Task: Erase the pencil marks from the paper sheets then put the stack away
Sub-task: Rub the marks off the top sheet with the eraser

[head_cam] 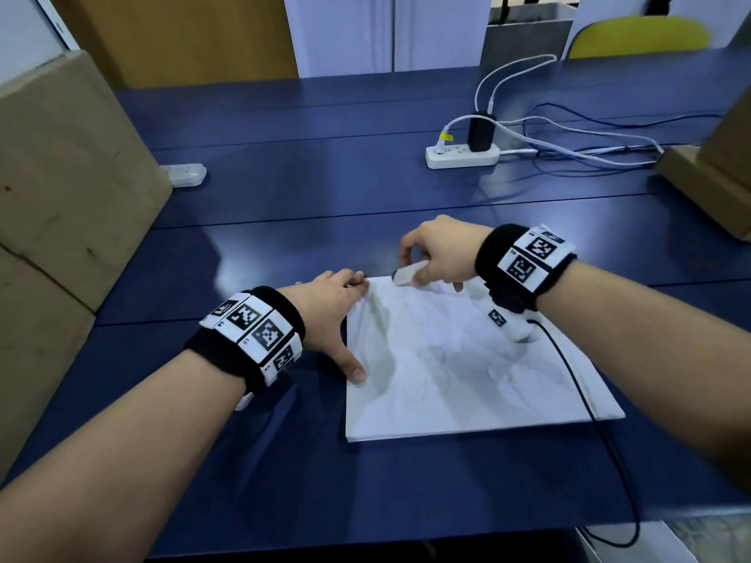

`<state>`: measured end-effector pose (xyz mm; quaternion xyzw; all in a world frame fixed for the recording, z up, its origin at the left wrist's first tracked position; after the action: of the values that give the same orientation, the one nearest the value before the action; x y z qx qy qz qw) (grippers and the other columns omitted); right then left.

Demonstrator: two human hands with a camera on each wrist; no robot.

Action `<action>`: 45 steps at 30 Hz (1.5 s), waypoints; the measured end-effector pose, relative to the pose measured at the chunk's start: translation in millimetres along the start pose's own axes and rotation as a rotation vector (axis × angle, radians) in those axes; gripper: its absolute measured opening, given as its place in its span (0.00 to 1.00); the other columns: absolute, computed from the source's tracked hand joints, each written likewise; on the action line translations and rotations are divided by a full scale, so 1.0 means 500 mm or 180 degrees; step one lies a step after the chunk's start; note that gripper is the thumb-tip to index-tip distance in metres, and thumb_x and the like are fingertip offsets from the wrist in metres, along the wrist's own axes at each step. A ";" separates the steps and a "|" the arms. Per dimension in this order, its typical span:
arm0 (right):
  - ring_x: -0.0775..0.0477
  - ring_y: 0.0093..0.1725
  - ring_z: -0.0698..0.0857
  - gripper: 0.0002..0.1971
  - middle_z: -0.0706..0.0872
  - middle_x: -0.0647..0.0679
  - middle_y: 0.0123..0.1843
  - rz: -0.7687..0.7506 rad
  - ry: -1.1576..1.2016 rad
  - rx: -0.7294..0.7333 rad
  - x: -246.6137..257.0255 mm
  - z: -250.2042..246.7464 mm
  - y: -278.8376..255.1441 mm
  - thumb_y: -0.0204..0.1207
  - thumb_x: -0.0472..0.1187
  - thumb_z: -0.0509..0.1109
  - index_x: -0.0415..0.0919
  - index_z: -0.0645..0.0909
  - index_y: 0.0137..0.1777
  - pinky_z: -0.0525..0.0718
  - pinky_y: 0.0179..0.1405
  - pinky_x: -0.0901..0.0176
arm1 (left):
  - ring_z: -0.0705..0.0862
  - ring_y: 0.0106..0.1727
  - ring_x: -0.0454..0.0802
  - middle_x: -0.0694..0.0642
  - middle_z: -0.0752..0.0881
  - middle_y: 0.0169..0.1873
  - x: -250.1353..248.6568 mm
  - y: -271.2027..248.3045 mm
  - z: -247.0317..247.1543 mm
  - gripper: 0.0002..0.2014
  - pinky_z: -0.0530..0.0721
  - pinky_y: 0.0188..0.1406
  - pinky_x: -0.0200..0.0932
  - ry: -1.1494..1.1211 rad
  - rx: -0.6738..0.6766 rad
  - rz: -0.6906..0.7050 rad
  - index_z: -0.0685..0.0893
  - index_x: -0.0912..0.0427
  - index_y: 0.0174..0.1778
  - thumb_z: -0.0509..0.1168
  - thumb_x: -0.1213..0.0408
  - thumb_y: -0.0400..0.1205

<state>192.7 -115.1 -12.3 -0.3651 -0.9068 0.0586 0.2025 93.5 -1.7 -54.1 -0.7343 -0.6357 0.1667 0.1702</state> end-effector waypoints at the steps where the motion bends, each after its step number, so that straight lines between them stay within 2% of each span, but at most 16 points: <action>1: 0.45 0.20 0.88 0.07 0.89 0.47 0.36 -0.0055 0.0071 0.0113 0.003 0.008 -0.006 0.70 0.45 0.77 0.51 0.83 0.46 0.91 0.36 0.44 | 0.55 0.82 0.51 0.48 0.52 0.84 -0.001 0.000 0.000 0.73 0.66 0.79 0.59 0.0013 0.0002 -0.0001 0.50 0.55 0.87 0.77 0.26 0.51; 4: 0.44 0.22 0.87 0.10 0.85 0.51 0.30 -0.0296 0.0188 0.0970 0.036 0.065 -0.054 0.68 0.44 0.80 0.49 0.84 0.47 0.88 0.33 0.56 | 0.56 0.82 0.51 0.47 0.52 0.84 -0.003 0.000 -0.002 0.72 0.67 0.79 0.58 0.0014 -0.0011 -0.0010 0.50 0.56 0.87 0.77 0.27 0.52; 6: 0.44 0.22 0.87 0.10 0.84 0.51 0.29 -0.0360 0.0136 0.1189 0.046 0.081 -0.068 0.69 0.42 0.80 0.50 0.84 0.47 0.84 0.30 0.60 | 0.57 0.81 0.50 0.47 0.52 0.83 -0.003 0.000 -0.001 0.72 0.68 0.78 0.58 0.0005 -0.0009 -0.0021 0.50 0.55 0.87 0.77 0.27 0.52; 12: 0.45 0.21 0.89 0.07 0.86 0.49 0.36 0.0079 -0.0009 -0.0006 -0.010 0.000 -0.002 0.72 0.43 0.75 0.51 0.81 0.47 0.92 0.38 0.42 | 0.56 0.82 0.51 0.48 0.52 0.84 -0.003 -0.003 -0.003 0.73 0.67 0.79 0.57 0.0029 0.0015 -0.0019 0.50 0.56 0.87 0.77 0.26 0.52; 14: 0.45 0.21 0.89 0.08 0.86 0.49 0.34 0.0008 0.0076 0.0174 -0.011 0.011 -0.011 0.71 0.43 0.76 0.51 0.81 0.47 0.91 0.40 0.43 | 0.56 0.81 0.51 0.48 0.52 0.84 -0.003 -0.002 -0.002 0.72 0.67 0.79 0.58 0.0033 0.0014 -0.0023 0.50 0.56 0.87 0.77 0.26 0.52; 18: 0.45 0.22 0.87 0.09 0.85 0.51 0.30 -0.0284 0.0152 0.1108 0.029 0.073 -0.062 0.70 0.42 0.80 0.50 0.84 0.48 0.87 0.35 0.55 | 0.55 0.82 0.51 0.47 0.51 0.84 -0.005 -0.004 -0.002 0.71 0.66 0.79 0.57 -0.0013 0.0006 -0.0019 0.50 0.56 0.87 0.78 0.28 0.53; 22: 0.43 0.22 0.88 0.09 0.87 0.51 0.34 -0.0045 0.0016 0.0372 0.004 0.026 -0.018 0.70 0.44 0.77 0.52 0.83 0.48 0.91 0.34 0.51 | 0.55 0.82 0.51 0.47 0.52 0.84 -0.005 -0.005 -0.005 0.71 0.66 0.80 0.56 0.0006 0.0003 -0.0011 0.50 0.55 0.87 0.78 0.27 0.53; 25: 0.43 0.21 0.86 0.07 0.88 0.48 0.39 0.0051 0.0012 -0.0010 -0.007 -0.005 -0.007 0.71 0.43 0.76 0.52 0.83 0.47 0.89 0.26 0.50 | 0.55 0.82 0.51 0.47 0.52 0.84 -0.005 -0.006 -0.004 0.72 0.66 0.80 0.56 0.0013 0.0028 -0.0031 0.49 0.55 0.87 0.78 0.27 0.53; 28: 0.44 0.20 0.83 0.09 0.86 0.51 0.32 -0.0139 0.0181 0.0662 0.013 0.039 -0.038 0.69 0.41 0.79 0.50 0.84 0.47 0.86 0.25 0.56 | 0.56 0.81 0.51 0.47 0.52 0.83 -0.007 -0.005 -0.005 0.72 0.67 0.79 0.55 0.0015 0.0007 -0.0021 0.50 0.56 0.87 0.78 0.28 0.53; 30: 0.46 0.19 0.82 0.09 0.85 0.52 0.27 -0.0249 0.0192 0.1162 0.030 0.075 -0.062 0.69 0.40 0.80 0.50 0.84 0.46 0.87 0.30 0.51 | 0.56 0.81 0.50 0.47 0.52 0.83 -0.007 -0.005 -0.005 0.72 0.66 0.80 0.54 0.0006 0.0011 -0.0034 0.49 0.56 0.87 0.78 0.28 0.53; 32: 0.45 0.20 0.83 0.09 0.86 0.51 0.28 -0.0263 0.0068 0.1042 0.029 0.070 -0.054 0.69 0.41 0.79 0.50 0.84 0.46 0.88 0.31 0.50 | 0.56 0.81 0.50 0.47 0.52 0.83 -0.008 -0.006 -0.005 0.72 0.66 0.80 0.54 0.0008 0.0018 -0.0039 0.49 0.56 0.87 0.78 0.28 0.54; 37: 0.41 0.21 0.87 0.08 0.86 0.47 0.37 0.0048 -0.0116 0.0003 -0.008 -0.004 -0.006 0.70 0.44 0.76 0.51 0.83 0.48 0.91 0.28 0.45 | 0.56 0.82 0.51 0.48 0.52 0.84 -0.007 -0.007 -0.006 0.72 0.66 0.80 0.55 0.0016 0.0017 -0.0039 0.49 0.56 0.87 0.78 0.28 0.53; 39: 0.41 0.21 0.87 0.10 0.85 0.49 0.35 0.0002 0.0017 0.0155 -0.010 0.007 -0.017 0.67 0.47 0.77 0.51 0.83 0.48 0.90 0.28 0.47 | 0.56 0.82 0.51 0.48 0.52 0.84 -0.006 -0.006 -0.004 0.72 0.67 0.79 0.56 0.0026 0.0023 -0.0052 0.49 0.56 0.87 0.78 0.27 0.52; 41: 0.42 0.21 0.86 0.16 0.85 0.51 0.30 -0.0148 0.0157 0.0674 0.009 0.040 -0.048 0.61 0.55 0.77 0.51 0.84 0.47 0.86 0.28 0.54 | 0.56 0.81 0.51 0.47 0.52 0.83 -0.006 -0.006 -0.004 0.72 0.68 0.78 0.57 0.0036 0.0030 -0.0054 0.50 0.56 0.87 0.78 0.27 0.52; 43: 0.44 0.20 0.84 0.13 0.84 0.53 0.27 -0.0265 0.0187 0.1077 0.022 0.069 -0.068 0.63 0.52 0.79 0.50 0.84 0.46 0.84 0.29 0.56 | 0.56 0.82 0.51 0.47 0.52 0.83 -0.008 -0.007 -0.005 0.72 0.68 0.79 0.56 0.0045 0.0030 -0.0057 0.49 0.56 0.87 0.78 0.28 0.53; 45: 0.43 0.20 0.84 0.11 0.85 0.52 0.29 -0.0257 0.0099 0.0851 0.015 0.056 -0.052 0.68 0.47 0.79 0.50 0.84 0.48 0.85 0.28 0.55 | 0.56 0.82 0.51 0.47 0.52 0.84 -0.010 -0.007 -0.006 0.71 0.67 0.79 0.55 0.0056 0.0027 -0.0050 0.50 0.55 0.87 0.78 0.28 0.53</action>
<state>159.7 -127.6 -28.9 -0.2989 -0.9016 0.1651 0.2657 91.0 -6.2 -49.8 -0.7299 -0.6392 0.1617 0.1802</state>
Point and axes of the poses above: each hand's wrist, its own y-axis towards the middle knuckle, its own z-axis out of the palm, x = y × z, the point moved 9 cm from there along y, towards the middle knuckle
